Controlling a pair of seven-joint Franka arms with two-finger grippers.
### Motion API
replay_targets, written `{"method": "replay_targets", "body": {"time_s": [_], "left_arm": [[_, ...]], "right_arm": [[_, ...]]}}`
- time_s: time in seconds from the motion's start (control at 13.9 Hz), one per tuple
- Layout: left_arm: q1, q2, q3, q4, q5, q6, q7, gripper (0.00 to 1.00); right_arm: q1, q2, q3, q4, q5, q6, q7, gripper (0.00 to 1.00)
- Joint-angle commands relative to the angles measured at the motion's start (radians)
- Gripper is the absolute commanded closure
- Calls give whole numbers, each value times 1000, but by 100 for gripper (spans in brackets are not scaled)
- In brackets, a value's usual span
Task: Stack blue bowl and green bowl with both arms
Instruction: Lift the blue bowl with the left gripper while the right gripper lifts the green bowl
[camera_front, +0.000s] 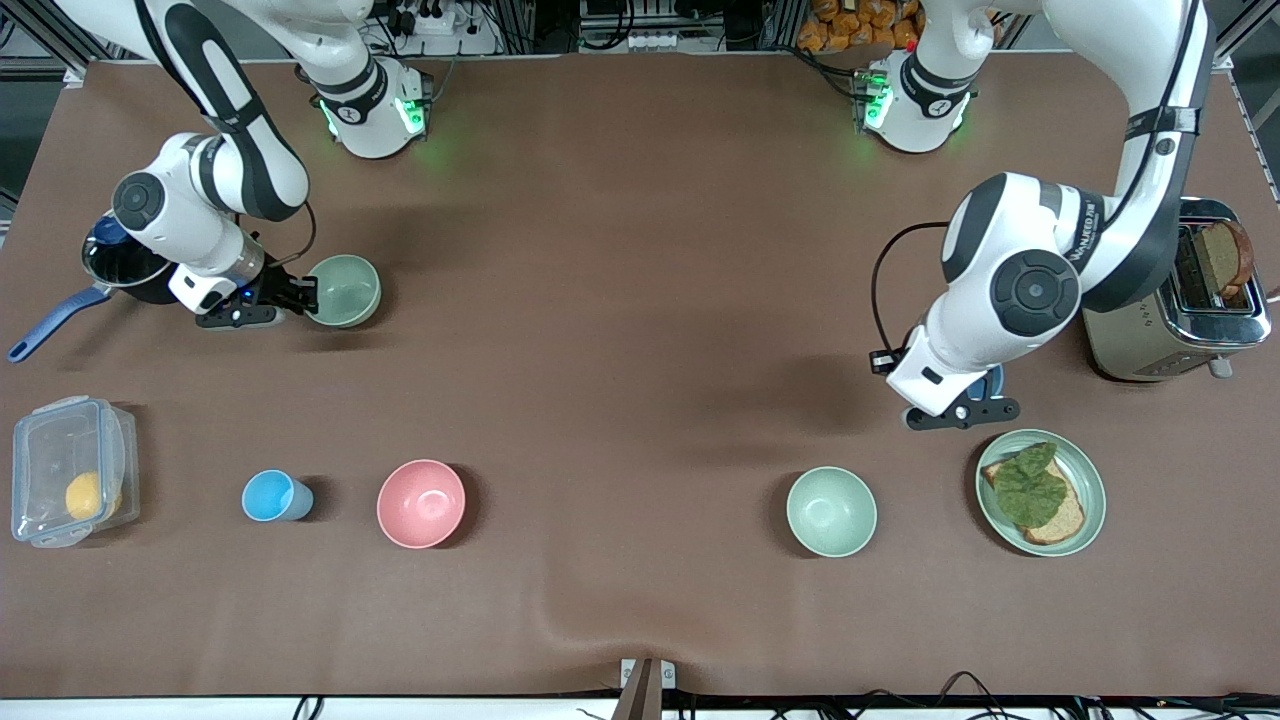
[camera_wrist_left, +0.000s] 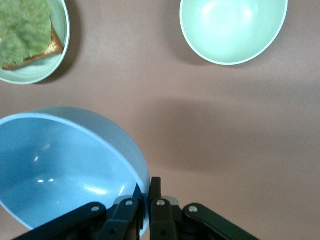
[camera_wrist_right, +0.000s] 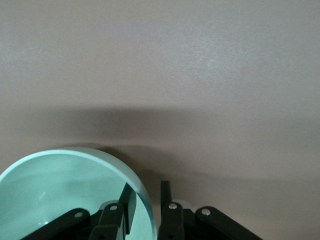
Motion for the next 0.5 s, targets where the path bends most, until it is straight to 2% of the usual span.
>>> {"method": "replay_targets", "body": {"time_s": [0.0,0.22,0.43], "left_arm": [[2,-16,-16,3,-29,-11,-106,100],[-6,-6,-47,43,-72,-12,-239,100],[-35,14,-64,100,-83,-12,-397,100]], "right_arm": [[21,-12,7,-16,20,6,-9,100],[38,-44,17,-6,52,-61,-3,100],[119,-87,17,20,205,-155,0,100]]}}
